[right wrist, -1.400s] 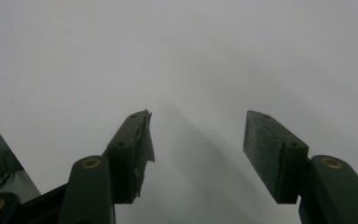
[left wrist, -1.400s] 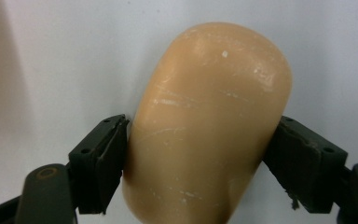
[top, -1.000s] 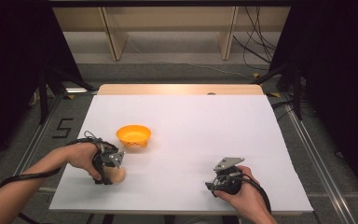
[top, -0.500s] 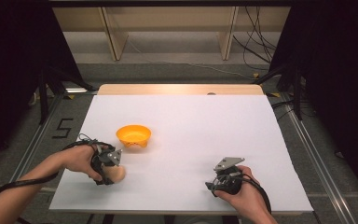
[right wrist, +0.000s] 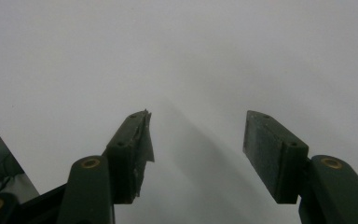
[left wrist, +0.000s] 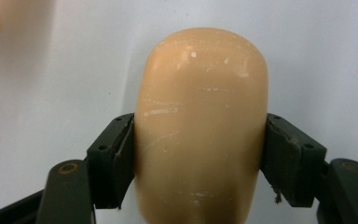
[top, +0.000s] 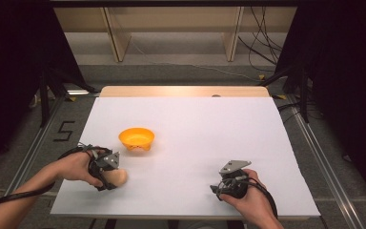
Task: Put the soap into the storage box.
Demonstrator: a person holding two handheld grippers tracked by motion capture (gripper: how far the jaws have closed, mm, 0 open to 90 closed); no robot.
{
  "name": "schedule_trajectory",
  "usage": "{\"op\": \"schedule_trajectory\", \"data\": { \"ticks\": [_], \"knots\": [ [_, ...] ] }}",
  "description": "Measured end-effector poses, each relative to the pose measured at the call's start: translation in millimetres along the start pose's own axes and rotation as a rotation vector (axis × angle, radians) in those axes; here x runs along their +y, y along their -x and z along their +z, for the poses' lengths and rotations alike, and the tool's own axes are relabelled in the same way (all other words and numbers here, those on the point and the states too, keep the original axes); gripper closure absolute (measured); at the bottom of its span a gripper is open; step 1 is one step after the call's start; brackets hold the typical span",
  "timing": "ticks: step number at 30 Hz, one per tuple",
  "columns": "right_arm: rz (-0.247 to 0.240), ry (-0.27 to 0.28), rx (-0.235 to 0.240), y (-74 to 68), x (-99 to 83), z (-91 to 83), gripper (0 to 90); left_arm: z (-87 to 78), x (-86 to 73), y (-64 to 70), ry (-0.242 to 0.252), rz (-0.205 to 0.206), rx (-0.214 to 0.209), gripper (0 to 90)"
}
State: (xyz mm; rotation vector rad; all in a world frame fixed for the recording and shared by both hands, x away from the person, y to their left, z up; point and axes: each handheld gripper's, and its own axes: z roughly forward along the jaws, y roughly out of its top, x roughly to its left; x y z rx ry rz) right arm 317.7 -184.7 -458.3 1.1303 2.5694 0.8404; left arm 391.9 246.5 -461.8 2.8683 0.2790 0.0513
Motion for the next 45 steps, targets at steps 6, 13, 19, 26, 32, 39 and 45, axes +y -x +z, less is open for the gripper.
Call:
{"op": "schedule_trajectory", "data": {
  "ticks": [6, 13, 19, 26, 32, 39, 45],
  "knots": [
    [-0.015, 0.005, -0.003, 0.4, -0.3, 1.1, 41.8, -4.2, -3.4, 1.9, 0.031, -0.035, 0.011, 31.6],
    [-0.005, 0.006, -0.001, 0.2, 0.1, 0.3, 41.8, -6.0, -4.3, 4.0, 0.083, -0.059, 0.043, 31.7],
    [-0.004, 0.010, -0.005, 0.1, -0.1, -0.4, 41.8, -8.1, -3.5, 6.7, 0.133, -0.092, 0.067, 31.8],
    [0.005, 0.016, -0.008, -0.6, 0.2, -0.6, 41.8, -10.8, -3.5, 7.4, 0.155, -0.114, 0.064, 31.8],
    [-0.009, 0.024, -0.014, 0.2, 0.0, -0.5, 41.8, -10.2, -4.7, 8.9, 0.194, -0.160, 0.081, 31.9],
    [-0.005, 0.041, -0.022, 0.1, -0.5, 0.5, 41.7, -13.4, -5.6, 7.5, 0.195, -0.153, 0.100, 31.9],
    [-0.003, 0.044, -0.023, 0.2, -0.5, 0.6, 41.7, -13.0, -4.4, 10.7, 0.252, -0.195, 0.109, 31.9]
  ]
}}
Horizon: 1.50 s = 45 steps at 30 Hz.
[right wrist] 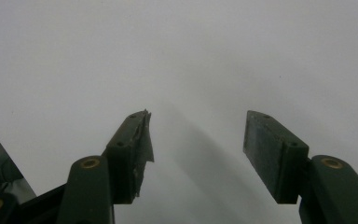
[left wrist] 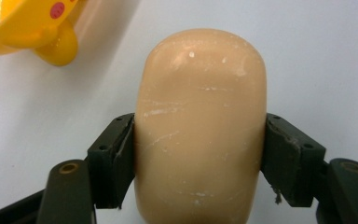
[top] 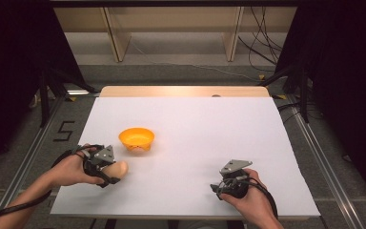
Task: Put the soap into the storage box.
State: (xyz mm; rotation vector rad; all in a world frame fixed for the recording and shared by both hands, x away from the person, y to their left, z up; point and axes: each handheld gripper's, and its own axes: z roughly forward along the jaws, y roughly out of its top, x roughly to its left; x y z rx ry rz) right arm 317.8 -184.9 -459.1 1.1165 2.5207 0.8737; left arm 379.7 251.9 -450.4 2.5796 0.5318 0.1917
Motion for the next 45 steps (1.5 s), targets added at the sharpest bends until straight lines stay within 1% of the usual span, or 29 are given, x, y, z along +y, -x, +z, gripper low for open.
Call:
{"op": "schedule_trajectory", "data": {
  "ticks": [1, 2, 3, 5, 10, 11, 12, 13, 14, 15, 16, 17, 20, 22, 25, 26, 27, 28, 29, 31, 33, 35, 36, 38, 39, 42, 43, 44, 45],
  "knots": [
    [0.002, -0.001, 0.001, 0.0, 0.0, 0.0, 41.7, -0.3, -0.2, 0.3, -0.001, -0.012, -0.005, 31.9],
    [0.007, -0.002, 0.001, -0.2, -0.1, -0.2, 41.7, -0.9, 0.1, 0.0, 0.006, -0.003, -0.002, 31.9],
    [0.004, 0.000, 0.001, 0.0, 0.0, -0.1, 41.7, -1.5, 0.0, -0.1, 0.002, -0.008, 0.000, 31.9],
    [-0.002, -0.015, 0.007, 0.6, 0.7, -1.6, 41.7, -2.3, 0.1, -0.8, 0.012, 0.004, 0.004, 31.9],
    [0.000, 0.000, 0.002, 0.3, 0.0, 0.1, 41.7, -4.9, -0.1, -3.2, 0.015, 0.010, 0.011, 31.9],
    [-0.005, -0.017, 0.010, 1.0, 0.7, -1.4, 41.6, -6.4, 0.2, -4.7, 0.008, 0.028, 0.020, 31.9],
    [-0.005, -0.014, 0.009, 1.0, 0.7, -1.2, 41.7, -6.5, 0.3, -5.2, 0.016, 0.030, 0.020, 31.9],
    [0.000, -0.016, 0.011, 0.8, 1.0, -1.6, 41.6, -6.5, 0.2, -5.0, 0.020, 0.015, 0.013, 31.9],
    [0.006, -0.018, 0.013, 0.5, 1.1, -1.8, 41.6, -7.5, 0.5, -6.0, 0.015, 0.027, 0.026, 32.0],
    [0.006, -0.018, 0.013, 0.4, 1.1, -1.8, 41.7, -7.4, 0.5, -5.8, 0.025, 0.012, 0.015, 31.9],
    [0.014, 0.000, 0.012, -0.2, 0.5, -0.2, 41.6, -9.3, 0.9, -7.6, 0.009, 0.036, 0.025, 31.9],
    [0.004, -0.002, 0.006, 0.3, 0.4, -0.1, 41.6, -9.9, 1.4, -8.8, 0.012, 0.053, 0.031, 31.9],
    [0.011, -0.017, 0.012, 0.3, 1.1, -1.6, 41.6, -9.5, 2.0, -7.8, 0.042, 0.025, 0.033, 31.9],
    [0.011, -0.016, 0.012, 0.3, 1.2, -1.7, 41.6, -10.7, 3.0, -9.9, 0.029, 0.048, 0.028, 31.9],
    [0.012, -0.011, 0.012, 0.2, 1.0, -1.2, 41.6, -10.6, 3.6, -10.9, 0.040, 0.044, 0.037, 31.9],
    [-0.001, -0.007, 0.007, 0.9, 0.6, -0.5, 41.6, -11.5, 4.2, -11.9, 0.028, 0.044, 0.029, 31.9],
    [0.006, -0.008, 0.009, 0.5, 0.7, -0.8, 41.6, -11.7, 4.6, -12.9, 0.033, 0.054, 0.040, 31.9],
    [0.017, -0.012, 0.012, 0.1, 1.0, -1.3, 41.6, -10.8, 4.6, -12.7, 0.049, 0.038, 0.039, 31.9],
    [0.004, -0.007, 0.009, 0.8, 0.6, -0.6, 41.5, -12.3, 5.5, -14.3, 0.041, 0.053, 0.036, 31.9],
    [0.005, -0.006, 0.009, 0.8, 0.6, -0.5, 41.5, -11.7, 5.8, -14.7, 0.057, 0.039, 0.041, 32.0],
    [0.005, -0.005, 0.008, 0.8, 0.6, -0.6, 41.6, -13.0, 6.9, -16.4, 0.048, 0.048, 0.037, 32.0],
    [0.004, -0.005, 0.008, 0.9, 0.6, -0.7, 41.5, -12.8, 7.6, -17.4, 0.070, 0.052, 0.045, 31.9],
    [0.011, -0.005, 0.009, 0.4, 0.4, -0.7, 41.5, -12.1, 7.4, -16.9, 0.081, 0.035, 0.045, 32.0],
    [0.008, -0.004, 0.008, 1.1, 0.7, -1.5, 41.5, -13.7, 8.5, -18.7, 0.064, 0.046, 0.033, 32.0],
    [0.016, -0.012, 0.009, 0.8, 1.2, -2.7, 41.5, -14.0, 8.9, -19.4, 0.069, 0.060, 0.039, 32.0],
    [0.002, 0.001, 0.002, 1.6, 0.8, -2.5, 41.6, -13.3, 8.9, -18.6, 0.094, 0.035, 0.047, 31.9],
    [0.004, 0.003, 0.001, 1.6, 0.9, -2.6, 41.6, -13.6, 9.2, -19.7, 0.093, 0.047, 0.046, 32.0],
    [0.019, 0.000, 0.005, 0.9, 1.3, -3.3, 41.6, -13.9, 9.2, -19.4, 0.093, 0.032, 0.043, 32.0],
    [0.021, 0.005, 0.004, 0.7, 1.1, -3.0, 41.6, -14.4, 9.4, -20.1, 0.092, 0.036, 0.044, 31.9]
  ]
}}
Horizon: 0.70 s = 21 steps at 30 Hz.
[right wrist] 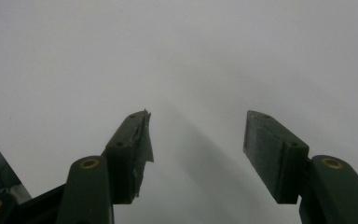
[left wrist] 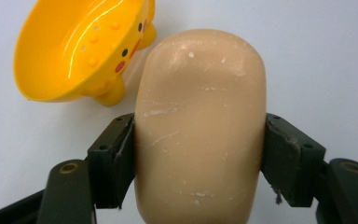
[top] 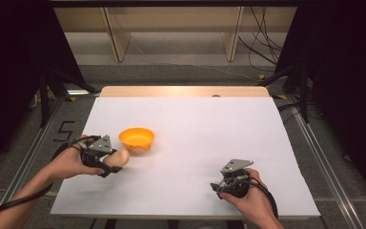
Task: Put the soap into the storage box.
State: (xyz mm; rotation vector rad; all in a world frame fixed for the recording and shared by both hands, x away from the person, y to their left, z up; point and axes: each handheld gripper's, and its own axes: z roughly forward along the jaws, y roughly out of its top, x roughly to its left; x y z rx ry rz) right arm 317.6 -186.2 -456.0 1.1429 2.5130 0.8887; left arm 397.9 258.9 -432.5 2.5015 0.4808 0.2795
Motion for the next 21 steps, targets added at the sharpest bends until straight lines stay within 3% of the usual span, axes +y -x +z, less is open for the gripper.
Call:
{"op": "schedule_trajectory", "data": {
  "ticks": [2, 3, 6, 10, 11, 18, 19, 20, 21],
  "knots": [
    [0.005, 0.007, 0.002, -0.3, -0.1, 0.4, 41.6, -0.9, 0.3, -1.3, -0.002, 0.013, 0.005, 32.0],
    [0.006, 0.009, -0.002, -0.3, -0.1, 0.5, 41.5, 0.2, 0.1, -0.8, 0.016, -0.014, 0.000, 32.0],
    [0.003, 0.004, -0.004, 0.0, -0.1, -0.1, 41.5, -1.7, 1.4, -3.2, 0.008, 0.006, 0.005, 32.0],
    [-0.010, 0.004, -0.006, 1.3, 0.2, -0.3, 41.3, -1.9, 2.1, -4.7, 0.025, -0.007, 0.007, 31.9],
    [0.003, 0.005, -0.004, 0.3, -0.2, -0.1, 41.3, -3.1, 2.5, -6.1, 0.011, 0.009, 0.004, 32.0],
    [-0.011, 0.006, -0.007, 1.9, 0.0, -0.8, 41.2, -2.1, 4.3, -7.2, 0.039, -0.021, 0.008, 31.9],
    [-0.010, 0.006, -0.007, 1.9, -0.1, -0.8, 41.2, -3.3, 5.0, -9.1, 0.032, 0.005, 0.014, 32.0],
    [-0.010, 0.006, -0.006, 1.9, 0.0, -0.9, 41.2, -2.7, 4.9, -8.6, 0.041, -0.019, 0.011, 32.0],
    [-0.012, 0.007, -0.008, 2.0, 0.0, -0.7, 41.2, -3.8, 5.3, -10.3, 0.031, -0.002, 0.008, 32.0]
  ]
}}
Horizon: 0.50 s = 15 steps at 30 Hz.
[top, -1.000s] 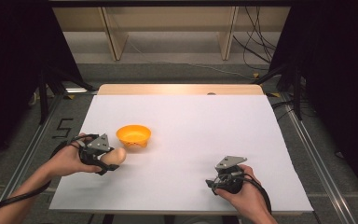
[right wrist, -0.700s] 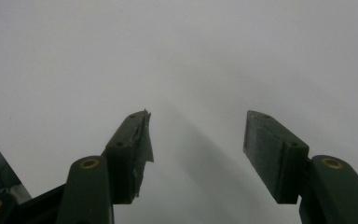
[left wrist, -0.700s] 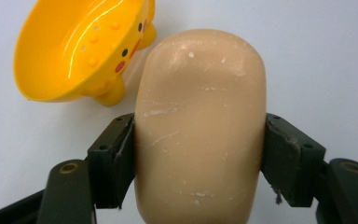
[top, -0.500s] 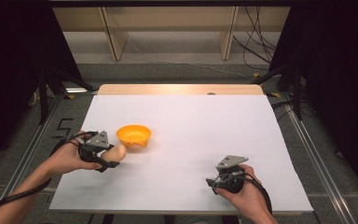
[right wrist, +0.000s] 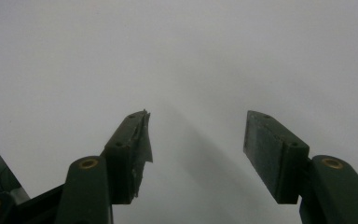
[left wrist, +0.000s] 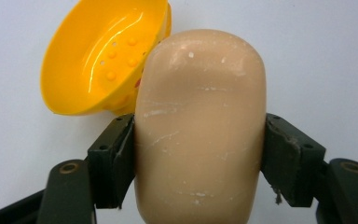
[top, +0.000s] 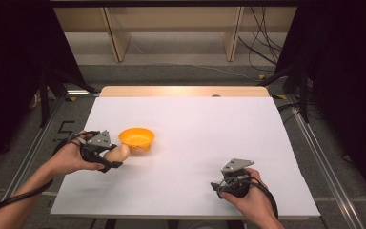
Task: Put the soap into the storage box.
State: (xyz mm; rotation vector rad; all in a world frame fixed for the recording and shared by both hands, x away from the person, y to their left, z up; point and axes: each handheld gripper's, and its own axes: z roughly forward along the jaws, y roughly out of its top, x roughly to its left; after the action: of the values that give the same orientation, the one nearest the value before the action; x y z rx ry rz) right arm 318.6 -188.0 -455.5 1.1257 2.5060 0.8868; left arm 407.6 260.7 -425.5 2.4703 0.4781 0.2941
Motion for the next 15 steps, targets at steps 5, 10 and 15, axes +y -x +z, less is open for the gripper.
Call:
{"op": "schedule_trajectory", "data": {
  "ticks": [5, 10, 15],
  "knots": [
    [0.002, -0.001, 0.003, -0.2, 0.0, 0.1, 41.1, 0.5, 2.2, -0.8, 0.016, -0.009, 0.007, 32.0],
    [0.001, 0.000, 0.000, 0.2, -0.1, 0.2, 41.1, -0.1, 3.4, -3.6, 0.002, 0.003, 0.003, 32.0],
    [0.000, 0.001, 0.000, 0.1, -0.1, 0.1, 41.1, 1.5, 4.6, -3.7, 0.026, -0.025, 0.008, 32.0]
  ]
}}
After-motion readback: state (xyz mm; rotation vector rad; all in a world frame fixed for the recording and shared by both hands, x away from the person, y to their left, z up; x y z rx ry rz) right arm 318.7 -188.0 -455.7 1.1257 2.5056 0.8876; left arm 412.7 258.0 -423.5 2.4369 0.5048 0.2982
